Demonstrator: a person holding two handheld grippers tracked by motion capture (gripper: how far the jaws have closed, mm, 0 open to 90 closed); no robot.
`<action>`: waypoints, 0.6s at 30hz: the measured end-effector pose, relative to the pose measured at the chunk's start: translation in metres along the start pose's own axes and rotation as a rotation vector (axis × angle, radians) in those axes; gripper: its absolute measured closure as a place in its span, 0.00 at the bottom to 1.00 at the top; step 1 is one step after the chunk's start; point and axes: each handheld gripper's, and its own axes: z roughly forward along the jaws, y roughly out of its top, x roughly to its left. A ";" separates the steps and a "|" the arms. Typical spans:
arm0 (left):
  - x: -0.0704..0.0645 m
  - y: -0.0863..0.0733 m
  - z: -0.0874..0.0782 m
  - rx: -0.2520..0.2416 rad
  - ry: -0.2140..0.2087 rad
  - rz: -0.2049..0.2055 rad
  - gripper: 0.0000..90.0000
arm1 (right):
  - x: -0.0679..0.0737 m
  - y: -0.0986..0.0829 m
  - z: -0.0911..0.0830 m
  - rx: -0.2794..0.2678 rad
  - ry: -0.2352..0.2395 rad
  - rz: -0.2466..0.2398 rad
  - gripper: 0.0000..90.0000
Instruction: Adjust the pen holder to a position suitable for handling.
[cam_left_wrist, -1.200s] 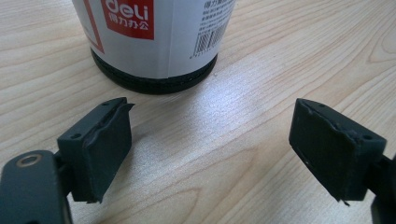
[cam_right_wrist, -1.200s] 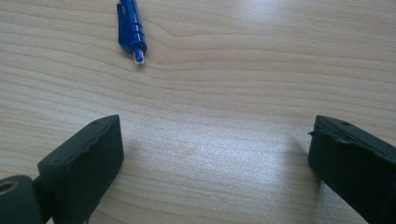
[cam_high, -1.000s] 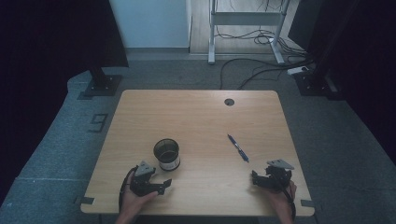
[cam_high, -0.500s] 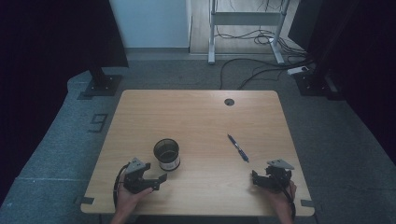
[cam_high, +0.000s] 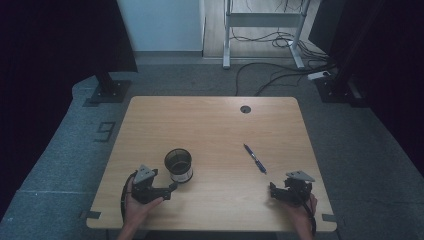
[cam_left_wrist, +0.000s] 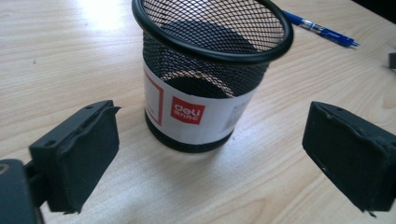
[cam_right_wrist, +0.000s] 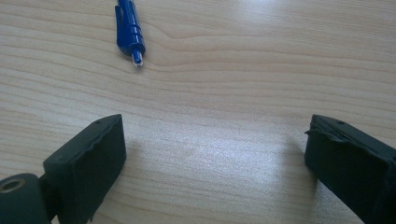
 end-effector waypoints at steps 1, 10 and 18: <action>0.000 0.001 0.002 0.002 0.007 0.002 0.03 | 0.000 0.000 0.000 0.000 0.000 0.000 0.05; -0.006 0.011 0.021 0.037 0.029 0.040 0.02 | 0.000 0.000 0.000 0.000 0.003 0.001 0.06; -0.007 0.018 0.034 0.025 0.048 0.055 0.02 | 0.000 0.000 0.000 -0.001 0.003 0.000 0.06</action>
